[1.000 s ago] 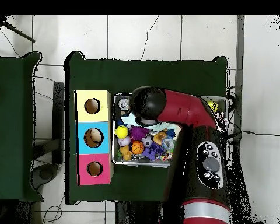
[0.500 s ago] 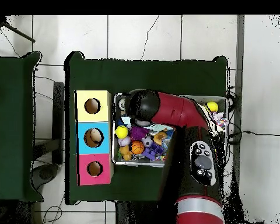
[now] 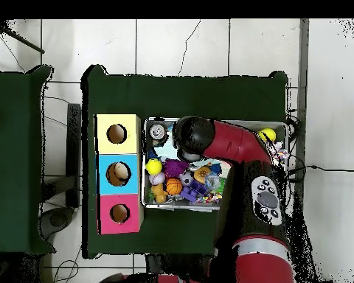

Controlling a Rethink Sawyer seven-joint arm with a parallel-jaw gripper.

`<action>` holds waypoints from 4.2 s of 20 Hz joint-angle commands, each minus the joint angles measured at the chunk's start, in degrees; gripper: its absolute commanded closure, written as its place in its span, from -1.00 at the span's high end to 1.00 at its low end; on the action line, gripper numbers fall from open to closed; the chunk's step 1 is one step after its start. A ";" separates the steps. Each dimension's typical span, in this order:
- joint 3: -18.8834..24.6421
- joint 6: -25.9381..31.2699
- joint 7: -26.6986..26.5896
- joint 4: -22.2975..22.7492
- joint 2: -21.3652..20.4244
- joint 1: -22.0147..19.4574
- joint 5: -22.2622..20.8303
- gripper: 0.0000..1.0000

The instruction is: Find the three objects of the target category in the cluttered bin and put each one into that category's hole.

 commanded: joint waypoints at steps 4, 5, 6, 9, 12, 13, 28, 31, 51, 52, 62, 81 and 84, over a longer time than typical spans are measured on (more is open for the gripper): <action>1.76 -3.42 9.55 -1.45 5.14 -2.13 0.85 1.00; 1.95 -3.22 9.32 -1.88 5.62 -2.14 0.81 1.00; 2.16 -3.15 9.19 -2.43 6.24 -2.28 0.89 1.00; 2.29 -3.83 9.62 -2.26 6.70 -2.17 1.11 1.00; 2.19 -4.58 10.10 -2.74 7.33 -2.03 1.25 1.00; 2.15 -4.70 10.22 -2.93 7.41 -1.91 1.28 1.00; 1.87 6.76 11.79 -12.70 4.62 1.00 3.86 1.00; 2.08 9.91 11.23 -15.33 4.21 1.29 4.26 1.00; 5.52 3.99 4.96 -19.56 11.90 -1.43 5.27 1.00; 5.68 3.47 4.68 -19.82 12.62 -1.66 5.16 1.00; 4.54 2.09 4.69 -17.22 11.67 -1.36 3.79 1.00; 2.13 9.35 4.60 -17.40 6.99 -1.27 2.88 1.00; 2.64 8.19 4.33 -16.79 7.77 -1.60 2.91 1.00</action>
